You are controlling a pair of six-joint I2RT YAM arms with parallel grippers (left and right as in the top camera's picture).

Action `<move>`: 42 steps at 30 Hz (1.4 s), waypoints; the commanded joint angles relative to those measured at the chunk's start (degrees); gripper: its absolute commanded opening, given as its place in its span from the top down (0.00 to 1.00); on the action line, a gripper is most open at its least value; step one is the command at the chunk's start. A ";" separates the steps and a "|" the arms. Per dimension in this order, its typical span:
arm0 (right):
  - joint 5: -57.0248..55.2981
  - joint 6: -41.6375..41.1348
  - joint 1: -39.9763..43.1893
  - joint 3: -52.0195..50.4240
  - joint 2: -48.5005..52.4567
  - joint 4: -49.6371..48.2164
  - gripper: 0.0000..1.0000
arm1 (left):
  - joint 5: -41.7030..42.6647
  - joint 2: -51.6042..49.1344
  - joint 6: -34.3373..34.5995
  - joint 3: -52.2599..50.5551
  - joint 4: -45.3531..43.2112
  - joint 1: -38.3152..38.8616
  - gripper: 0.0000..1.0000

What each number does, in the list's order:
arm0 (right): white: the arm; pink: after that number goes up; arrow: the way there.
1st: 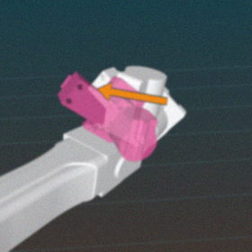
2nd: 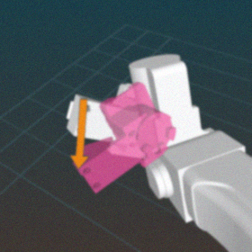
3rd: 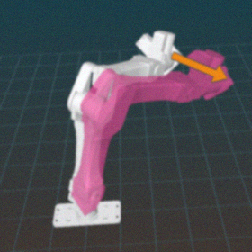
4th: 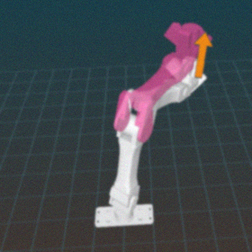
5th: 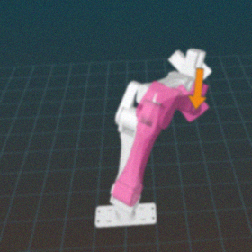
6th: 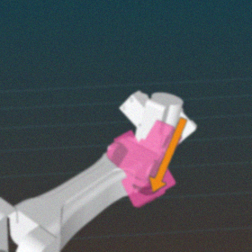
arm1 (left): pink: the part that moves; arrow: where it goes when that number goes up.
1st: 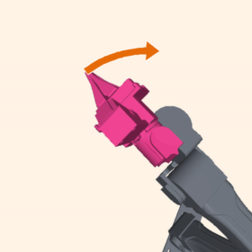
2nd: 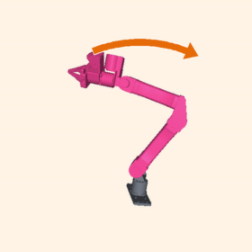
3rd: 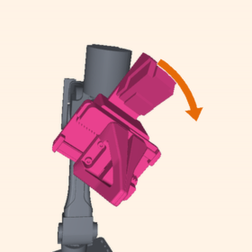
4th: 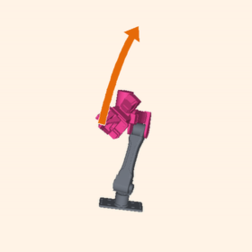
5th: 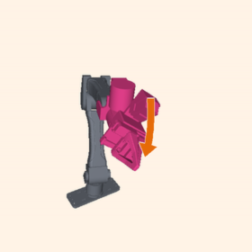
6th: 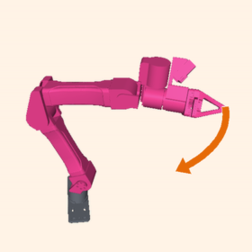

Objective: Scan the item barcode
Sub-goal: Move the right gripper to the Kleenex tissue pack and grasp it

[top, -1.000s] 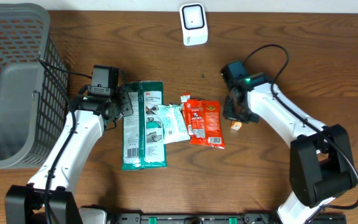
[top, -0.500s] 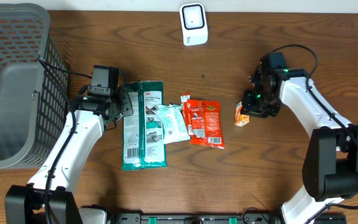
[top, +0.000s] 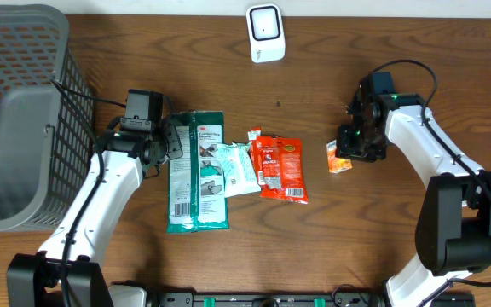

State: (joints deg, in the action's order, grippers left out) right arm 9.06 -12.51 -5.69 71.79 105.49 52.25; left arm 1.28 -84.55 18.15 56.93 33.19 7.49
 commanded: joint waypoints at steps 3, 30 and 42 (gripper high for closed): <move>-7.87 0.81 0.42 -0.20 -0.26 0.31 0.65 | -0.66 -0.55 0.11 -0.57 0.15 -0.17 0.57; -28.06 -13.62 -15.85 3.78 -0.24 5.25 0.66 | -0.66 -0.55 0.11 -0.57 0.13 -0.17 0.57; -34.56 -12.59 -18.29 -3.80 -0.22 -3.50 0.64 | -0.66 -0.55 0.11 -0.57 0.13 -0.17 0.57</move>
State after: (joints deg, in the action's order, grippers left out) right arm -23.22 -25.26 -23.92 70.08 105.49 50.63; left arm 1.28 -84.55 18.15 56.93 33.19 7.49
